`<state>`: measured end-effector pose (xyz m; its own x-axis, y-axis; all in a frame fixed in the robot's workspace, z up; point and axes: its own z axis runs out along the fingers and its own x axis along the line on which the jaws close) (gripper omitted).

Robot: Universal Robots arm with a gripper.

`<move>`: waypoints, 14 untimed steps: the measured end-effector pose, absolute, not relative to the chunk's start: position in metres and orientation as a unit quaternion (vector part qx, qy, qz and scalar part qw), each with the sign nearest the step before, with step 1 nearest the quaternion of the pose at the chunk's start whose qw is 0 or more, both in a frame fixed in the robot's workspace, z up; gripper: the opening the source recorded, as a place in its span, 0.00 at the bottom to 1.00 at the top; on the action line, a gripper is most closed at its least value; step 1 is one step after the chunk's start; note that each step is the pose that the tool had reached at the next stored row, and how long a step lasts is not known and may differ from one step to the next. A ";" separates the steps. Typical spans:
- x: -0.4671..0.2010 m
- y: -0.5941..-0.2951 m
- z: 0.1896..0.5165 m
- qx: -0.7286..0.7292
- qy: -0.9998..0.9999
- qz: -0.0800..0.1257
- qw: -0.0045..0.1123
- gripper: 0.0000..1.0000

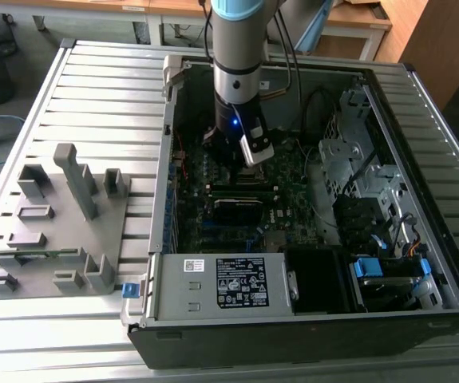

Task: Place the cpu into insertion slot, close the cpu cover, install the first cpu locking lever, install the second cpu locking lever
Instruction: 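Install the second cpu locking lever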

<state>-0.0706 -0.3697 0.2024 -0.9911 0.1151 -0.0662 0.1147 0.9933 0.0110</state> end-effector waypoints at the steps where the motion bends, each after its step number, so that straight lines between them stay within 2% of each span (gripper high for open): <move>1: -0.072 -0.370 0.202 0.058 0.998 0.005 0.034 0.10; 7: -0.076 -0.370 0.200 0.058 0.997 0.017 0.037 0.10; 14: -0.084 -0.370 0.199 0.058 0.997 0.018 0.039 0.10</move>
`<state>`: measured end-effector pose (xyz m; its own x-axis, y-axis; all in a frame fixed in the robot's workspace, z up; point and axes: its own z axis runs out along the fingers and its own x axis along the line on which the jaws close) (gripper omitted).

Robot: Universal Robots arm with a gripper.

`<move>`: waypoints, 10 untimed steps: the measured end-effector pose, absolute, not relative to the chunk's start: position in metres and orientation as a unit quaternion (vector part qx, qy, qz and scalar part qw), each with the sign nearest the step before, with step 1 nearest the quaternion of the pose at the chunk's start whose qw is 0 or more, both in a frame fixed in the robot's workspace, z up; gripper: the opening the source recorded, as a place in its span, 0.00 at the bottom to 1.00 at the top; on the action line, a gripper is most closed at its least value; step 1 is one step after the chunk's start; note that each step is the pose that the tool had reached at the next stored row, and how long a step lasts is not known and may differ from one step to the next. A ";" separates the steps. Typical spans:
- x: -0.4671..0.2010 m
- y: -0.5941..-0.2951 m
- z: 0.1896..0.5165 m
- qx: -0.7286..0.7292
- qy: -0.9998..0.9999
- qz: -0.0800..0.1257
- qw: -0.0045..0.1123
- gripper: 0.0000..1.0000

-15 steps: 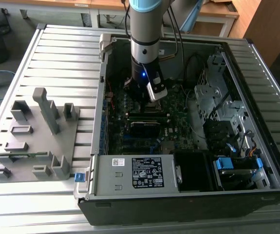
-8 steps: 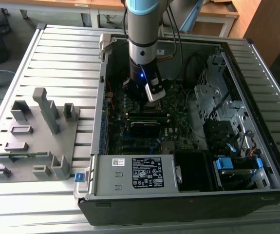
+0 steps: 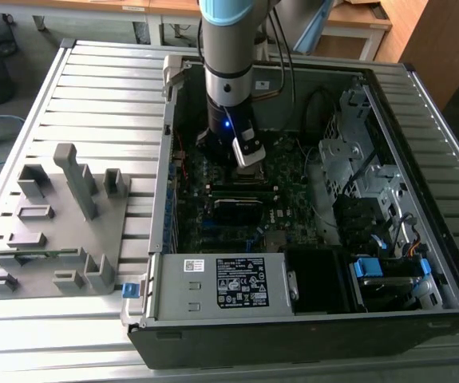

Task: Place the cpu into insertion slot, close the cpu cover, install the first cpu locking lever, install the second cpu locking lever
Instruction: 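Install the second cpu locking lever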

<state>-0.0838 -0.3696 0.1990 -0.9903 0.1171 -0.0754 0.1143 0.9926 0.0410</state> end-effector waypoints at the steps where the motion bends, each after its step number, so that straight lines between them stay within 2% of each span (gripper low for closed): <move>1: -0.085 -0.370 0.199 0.058 0.997 0.018 0.039 0.10; 10: -0.089 -0.370 0.196 0.058 0.997 0.018 0.040 0.10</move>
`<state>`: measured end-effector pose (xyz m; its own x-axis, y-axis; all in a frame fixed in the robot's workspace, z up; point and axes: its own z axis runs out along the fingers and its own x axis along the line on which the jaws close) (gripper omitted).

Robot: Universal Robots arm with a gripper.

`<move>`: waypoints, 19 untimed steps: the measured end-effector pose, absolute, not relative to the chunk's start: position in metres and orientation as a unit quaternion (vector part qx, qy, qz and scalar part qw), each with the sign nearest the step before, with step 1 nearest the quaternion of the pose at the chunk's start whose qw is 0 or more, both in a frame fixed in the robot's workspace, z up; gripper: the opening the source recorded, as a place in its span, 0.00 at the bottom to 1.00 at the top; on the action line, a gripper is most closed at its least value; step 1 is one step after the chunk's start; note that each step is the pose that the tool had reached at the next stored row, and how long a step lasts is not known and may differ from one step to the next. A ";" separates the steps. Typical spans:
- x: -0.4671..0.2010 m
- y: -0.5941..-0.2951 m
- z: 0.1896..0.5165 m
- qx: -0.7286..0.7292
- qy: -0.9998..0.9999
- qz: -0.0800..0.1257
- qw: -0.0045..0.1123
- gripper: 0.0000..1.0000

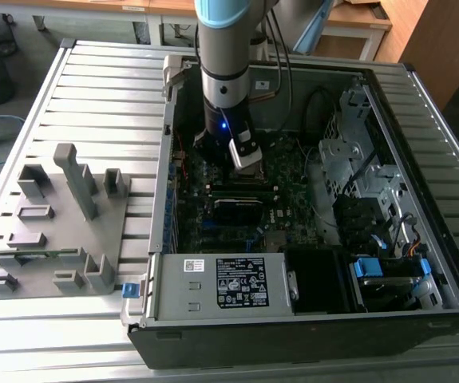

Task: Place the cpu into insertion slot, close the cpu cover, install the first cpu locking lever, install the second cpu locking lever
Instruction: 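Install the second cpu locking lever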

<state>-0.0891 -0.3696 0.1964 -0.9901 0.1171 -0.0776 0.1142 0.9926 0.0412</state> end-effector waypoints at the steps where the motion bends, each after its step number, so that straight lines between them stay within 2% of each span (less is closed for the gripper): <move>1: -0.089 -0.370 0.196 0.058 0.997 0.018 0.040 0.10; 19: -0.091 -0.372 0.201 0.058 0.997 0.018 0.040 0.10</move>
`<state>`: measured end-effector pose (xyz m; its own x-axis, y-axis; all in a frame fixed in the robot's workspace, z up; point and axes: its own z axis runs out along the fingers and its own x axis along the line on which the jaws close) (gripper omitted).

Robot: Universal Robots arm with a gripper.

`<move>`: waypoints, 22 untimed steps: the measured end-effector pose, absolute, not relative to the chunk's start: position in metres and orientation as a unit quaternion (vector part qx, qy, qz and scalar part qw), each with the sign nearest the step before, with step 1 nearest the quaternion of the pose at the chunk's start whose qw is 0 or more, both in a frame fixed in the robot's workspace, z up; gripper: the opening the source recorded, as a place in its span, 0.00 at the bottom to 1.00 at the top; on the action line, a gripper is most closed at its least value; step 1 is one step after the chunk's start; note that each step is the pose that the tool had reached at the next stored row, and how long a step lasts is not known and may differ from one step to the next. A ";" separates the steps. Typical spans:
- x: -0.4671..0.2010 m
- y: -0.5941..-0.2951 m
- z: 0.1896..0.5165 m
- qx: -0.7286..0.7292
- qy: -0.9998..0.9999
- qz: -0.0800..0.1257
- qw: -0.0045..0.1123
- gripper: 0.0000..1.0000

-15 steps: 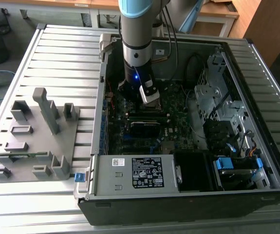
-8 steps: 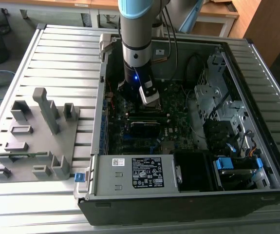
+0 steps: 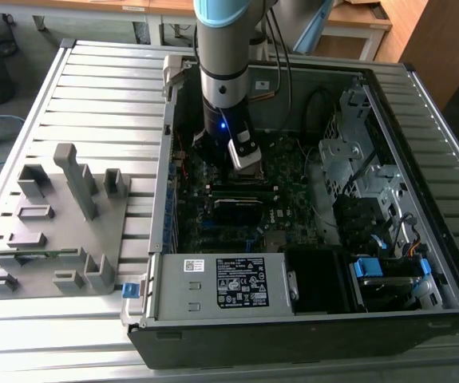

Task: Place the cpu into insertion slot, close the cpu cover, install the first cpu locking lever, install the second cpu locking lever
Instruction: 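Install the second cpu locking lever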

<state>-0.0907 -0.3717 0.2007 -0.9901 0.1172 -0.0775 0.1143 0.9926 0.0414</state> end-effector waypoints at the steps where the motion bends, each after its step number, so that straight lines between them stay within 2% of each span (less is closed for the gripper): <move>1: -0.091 -0.372 0.203 0.058 0.997 0.018 0.040 0.10; 22: -0.091 -0.372 0.227 0.058 0.997 0.019 0.040 0.10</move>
